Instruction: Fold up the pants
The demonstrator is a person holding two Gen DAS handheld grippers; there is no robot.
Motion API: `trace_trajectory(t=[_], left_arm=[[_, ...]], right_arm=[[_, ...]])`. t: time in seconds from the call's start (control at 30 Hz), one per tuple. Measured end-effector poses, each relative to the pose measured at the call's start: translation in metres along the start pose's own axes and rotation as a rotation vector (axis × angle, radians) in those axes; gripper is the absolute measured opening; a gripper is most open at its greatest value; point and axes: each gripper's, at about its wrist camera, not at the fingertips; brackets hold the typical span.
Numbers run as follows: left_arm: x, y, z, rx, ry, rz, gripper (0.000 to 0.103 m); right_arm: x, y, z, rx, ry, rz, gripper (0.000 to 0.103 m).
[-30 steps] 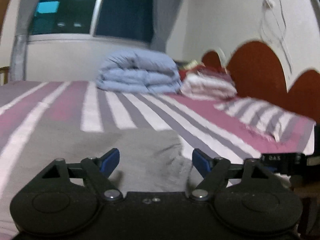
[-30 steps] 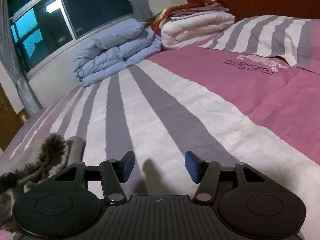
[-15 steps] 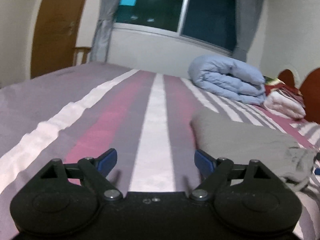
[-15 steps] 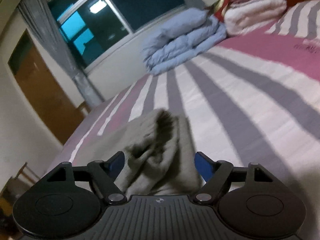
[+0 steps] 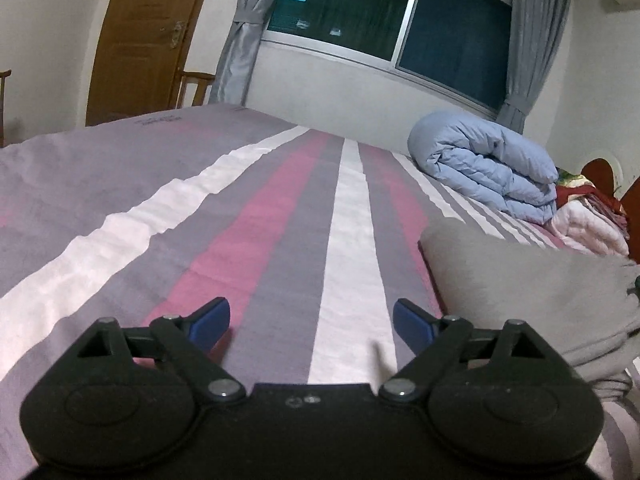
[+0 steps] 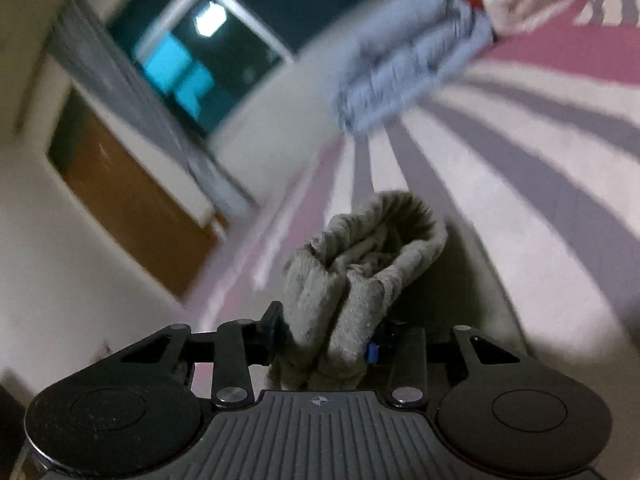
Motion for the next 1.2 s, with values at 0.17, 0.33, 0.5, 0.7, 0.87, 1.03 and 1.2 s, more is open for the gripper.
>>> trace_trajectory(t=[0.17,0.33,0.5,0.7,0.87,1.03,1.2], left_arm=[[-0.001,0.008,0.003,0.004,-0.007,0.043,0.083],[-0.002,0.011,0.003,0.019,-0.002,0.048,0.083],[-0.003,0.017,0.004,0.034,-0.006,0.078,0.085],[-0.003,0.021,0.005,0.044,-0.017,0.094,0.085],[-0.004,0.023,0.002,0.045,-0.002,0.097,0.086],[-0.005,0.033,0.003,0.022,-0.008,0.141,0.087],[-0.005,0.035,0.003,0.022,-0.014,0.146,0.087]], right_arm=[[-0.018,0.053,0.023,-0.093,-0.191,0.068,0.040],[-0.015,0.049,0.021,-0.065,-0.165,0.052,0.041],[-0.016,0.049,0.023,0.008,-0.179,0.066,0.042],[-0.012,0.065,0.022,-0.014,-0.217,0.108,0.055],[-0.006,0.050,-0.019,-0.108,-0.068,0.010,0.061],[-0.017,0.046,-0.004,-0.148,-0.161,-0.046,0.064],[-0.017,0.064,-0.009,-0.146,-0.110,0.050,0.073]])
Point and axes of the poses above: each gripper's, at about its wrist camera, not at the fingertips, and z roughly the way its jaws point, y to its right, x to its top, and after that the axes turned 4 degrees about x, right-handed
